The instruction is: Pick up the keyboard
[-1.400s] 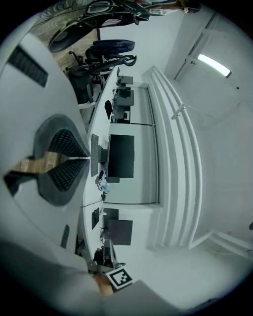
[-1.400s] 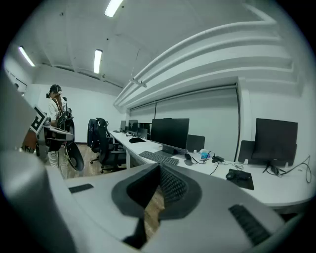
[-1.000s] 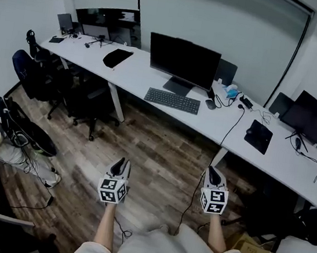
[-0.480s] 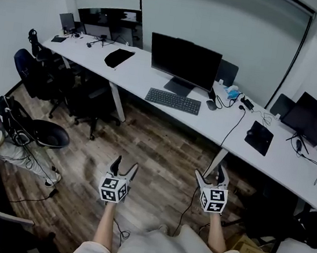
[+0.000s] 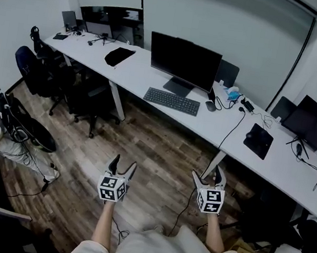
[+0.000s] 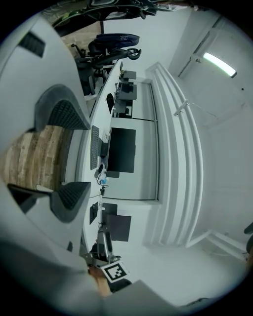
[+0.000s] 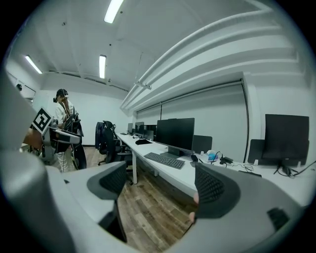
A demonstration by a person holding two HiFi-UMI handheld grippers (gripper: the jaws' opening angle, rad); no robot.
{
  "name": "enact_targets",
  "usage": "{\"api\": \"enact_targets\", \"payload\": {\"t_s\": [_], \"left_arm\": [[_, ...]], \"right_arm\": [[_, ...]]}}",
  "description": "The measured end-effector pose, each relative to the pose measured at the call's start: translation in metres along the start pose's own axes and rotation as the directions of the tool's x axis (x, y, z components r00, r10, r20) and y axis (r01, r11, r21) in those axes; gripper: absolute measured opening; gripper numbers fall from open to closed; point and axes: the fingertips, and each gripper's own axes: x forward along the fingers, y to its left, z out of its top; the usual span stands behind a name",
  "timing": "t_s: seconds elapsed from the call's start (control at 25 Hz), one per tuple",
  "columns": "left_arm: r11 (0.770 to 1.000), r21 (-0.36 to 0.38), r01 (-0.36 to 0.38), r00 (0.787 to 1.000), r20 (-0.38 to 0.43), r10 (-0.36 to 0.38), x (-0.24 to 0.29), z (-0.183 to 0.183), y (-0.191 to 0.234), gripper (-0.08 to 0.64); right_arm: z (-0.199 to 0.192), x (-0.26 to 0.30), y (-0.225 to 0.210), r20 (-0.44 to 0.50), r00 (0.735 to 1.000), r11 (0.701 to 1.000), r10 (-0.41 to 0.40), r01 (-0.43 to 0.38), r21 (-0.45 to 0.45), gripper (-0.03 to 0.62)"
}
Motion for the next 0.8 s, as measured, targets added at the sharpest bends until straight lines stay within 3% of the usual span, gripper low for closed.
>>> {"api": "enact_targets", "payload": {"t_s": [0.8], "left_arm": [[1.000, 0.005, -0.031, 0.999, -0.019, 0.031, 0.033, -0.008, 0.007, 0.308]], "right_arm": [[-0.009, 0.042, -0.011, -0.017, 1.000, 1.000, 0.023, -0.023, 0.000, 0.419]]}}
